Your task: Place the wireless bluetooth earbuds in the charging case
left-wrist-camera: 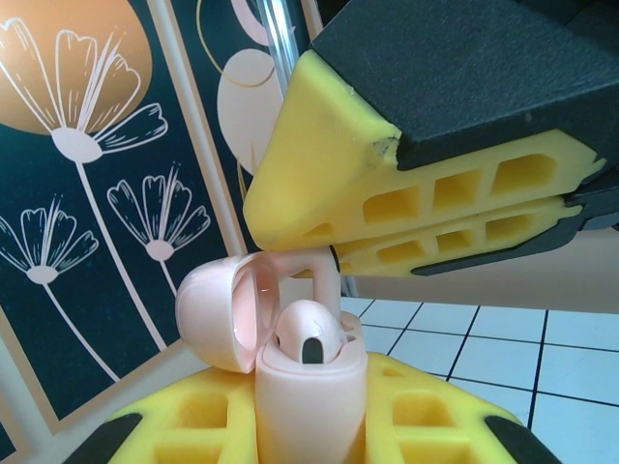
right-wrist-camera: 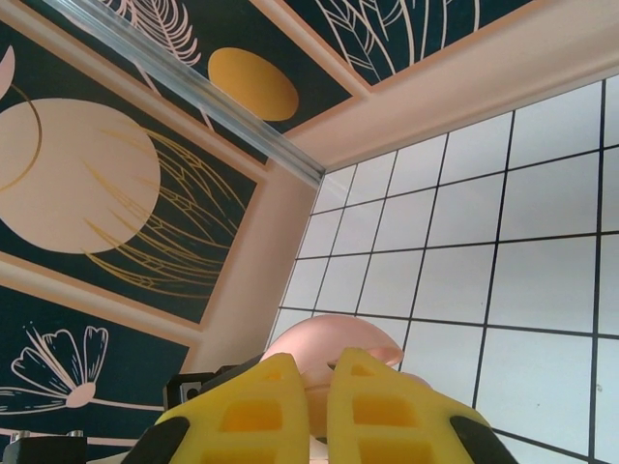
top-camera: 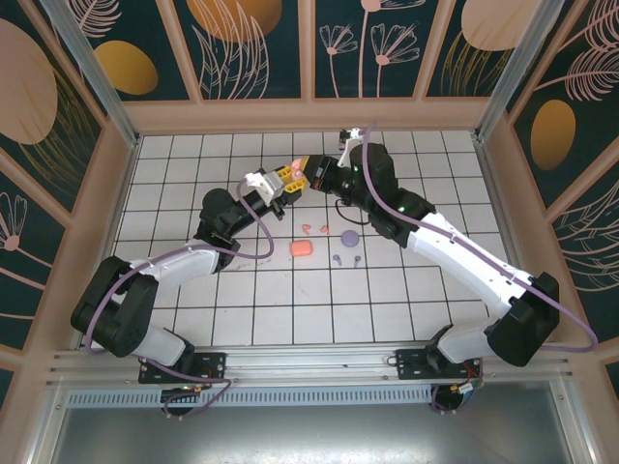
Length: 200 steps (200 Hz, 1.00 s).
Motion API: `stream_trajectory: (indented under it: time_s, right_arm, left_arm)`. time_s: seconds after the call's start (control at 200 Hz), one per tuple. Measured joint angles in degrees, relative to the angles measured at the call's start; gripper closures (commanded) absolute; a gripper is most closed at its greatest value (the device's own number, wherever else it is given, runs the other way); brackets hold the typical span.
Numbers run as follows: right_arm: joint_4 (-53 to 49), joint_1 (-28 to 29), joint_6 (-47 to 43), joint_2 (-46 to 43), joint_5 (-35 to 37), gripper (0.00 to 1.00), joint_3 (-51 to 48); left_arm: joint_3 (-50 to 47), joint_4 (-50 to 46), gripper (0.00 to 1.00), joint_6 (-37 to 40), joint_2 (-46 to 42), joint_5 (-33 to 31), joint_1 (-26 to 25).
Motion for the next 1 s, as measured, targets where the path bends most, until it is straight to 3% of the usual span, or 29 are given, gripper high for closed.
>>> stream_trajectory:
  time_s: [0.551,1.001]
  right_arm:
    - [2.3,0.4,6.4,-0.2,2.7,0.91,-0.8]
    - [1.1,2.5,3.8,3.1,4.8,0.92,3.4]
  left_arm:
    - [-0.9,4.1,1.0,-3.1,0.1,-0.9,0.0]
    - [-0.9,5.1,1.0,-3.0,0.3,-2.4,0.6]
